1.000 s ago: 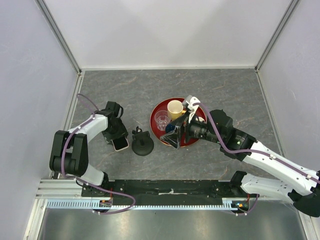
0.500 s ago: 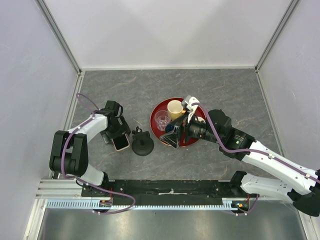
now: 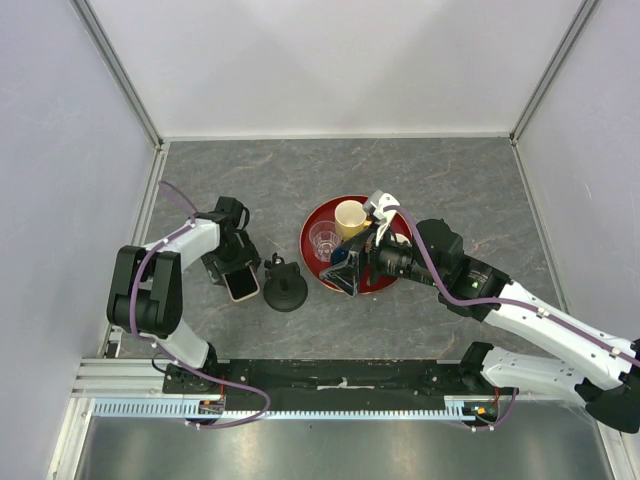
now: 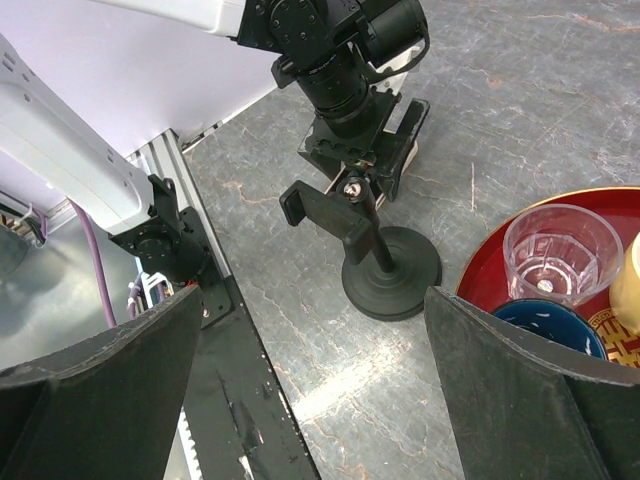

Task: Place the phone on the phone stand

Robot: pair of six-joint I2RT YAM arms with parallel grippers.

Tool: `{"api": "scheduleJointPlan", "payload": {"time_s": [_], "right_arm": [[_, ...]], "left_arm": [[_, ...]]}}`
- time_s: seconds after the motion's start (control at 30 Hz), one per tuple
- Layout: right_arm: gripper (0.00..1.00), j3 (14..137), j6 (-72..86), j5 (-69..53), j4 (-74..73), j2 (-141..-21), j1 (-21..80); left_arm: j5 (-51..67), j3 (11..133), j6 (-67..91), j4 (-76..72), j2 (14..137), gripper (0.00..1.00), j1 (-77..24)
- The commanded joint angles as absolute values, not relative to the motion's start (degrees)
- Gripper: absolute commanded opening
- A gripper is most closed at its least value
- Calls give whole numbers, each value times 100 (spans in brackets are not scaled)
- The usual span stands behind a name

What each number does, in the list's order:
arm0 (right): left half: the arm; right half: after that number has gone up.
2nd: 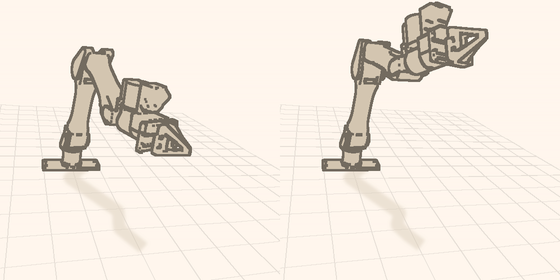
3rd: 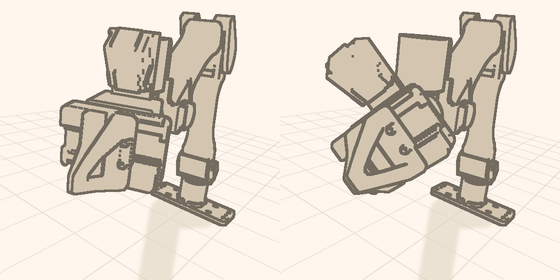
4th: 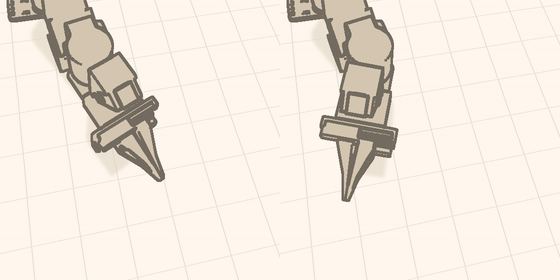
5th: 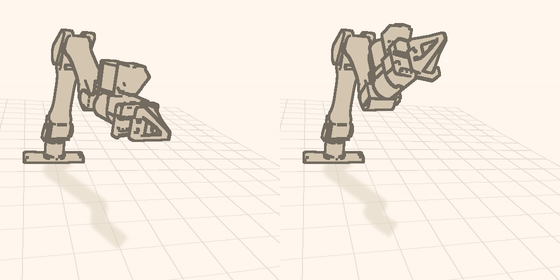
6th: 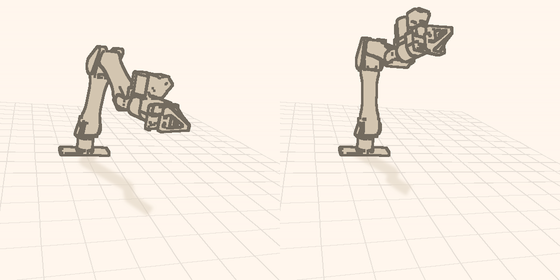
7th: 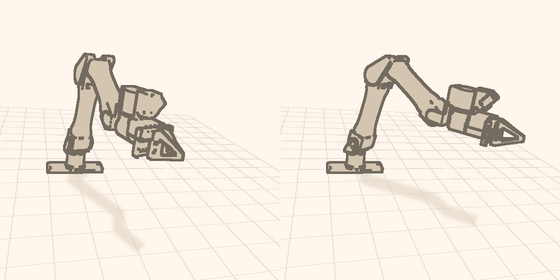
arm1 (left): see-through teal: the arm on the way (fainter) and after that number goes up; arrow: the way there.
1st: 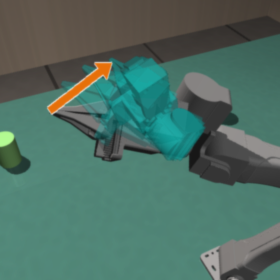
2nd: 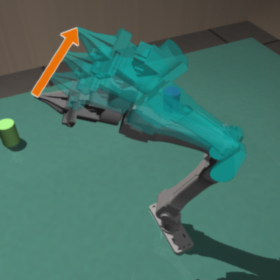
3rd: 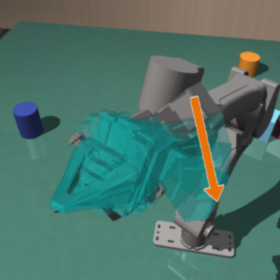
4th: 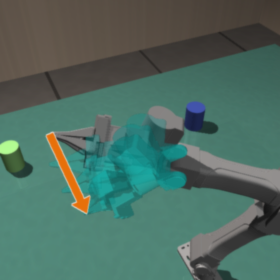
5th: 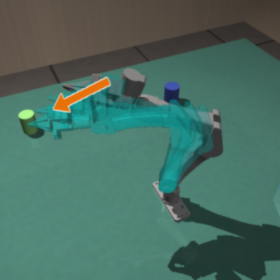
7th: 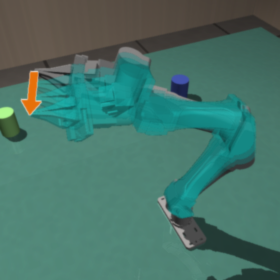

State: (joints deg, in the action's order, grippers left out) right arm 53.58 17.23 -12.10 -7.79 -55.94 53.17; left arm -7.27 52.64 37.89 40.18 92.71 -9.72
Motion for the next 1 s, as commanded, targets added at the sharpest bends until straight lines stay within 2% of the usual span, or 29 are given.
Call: {"api": "scheduleJointPlan", "payload": {"time_s": [0.0, 0.1, 0.13, 0.17, 0.23, 0.27, 0.33, 0.37, 0.53, 0.67, 0.7, 0.97], "right_arm": [[98, 5353, 1767, -1213, -492, -5616, 5309], [98, 5326, 1775, -1178, -501, -5555, 5309], [98, 5309, 1784, -1134, -510, -5485, 5309], [98, 5274, 1810, -1116, -501, -5450, 5309], [98, 5186, 1872, -1090, -510, -5336, 5309], [98, 5168, 1881, -1072, -510, -5309, 5309], [98, 5142, 1907, -1037, -545, -5239, 5309], [98, 5150, 1899, -994, -597, -5238, 5309], [98, 5238, 2003, -801, -765, -5247, 5317], [98, 5150, 2538, 42, -861, -5203, 5309], [98, 5142, 2627, 583, -914, -5212, 5309], [98, 5352, 2575, 528, -967, -5475, 5317]], "left_arm": [[-844, 5300, 3903, 3991, 9440, 85, -923], [-712, 5203, 3876, 3903, 9361, 69, -888], [-703, 5177, 3876, 3885, 9317, 67, -879], [-729, 5151, 3867, 3876, 9273, 57, -888], [-756, 5142, 3850, 3885, 9141, 47, -888], [-799, 5124, 3850, 3885, 9088, 32, -888], [-844, 5124, 3832, 3946, 8957, 16, -888], [-913, 5124, 3841, 3972, 8904, 2, -888], [-1177, 5045, 3954, 4174, 8010, 2, -888], [-1502, 5106, 4323, 4412, 6928, 2, -862], [-1573, 5159, 4394, 4490, 6726, 2, -870], [-2671, 6380, 4545, 4817, 5179, 2, -861]]}}
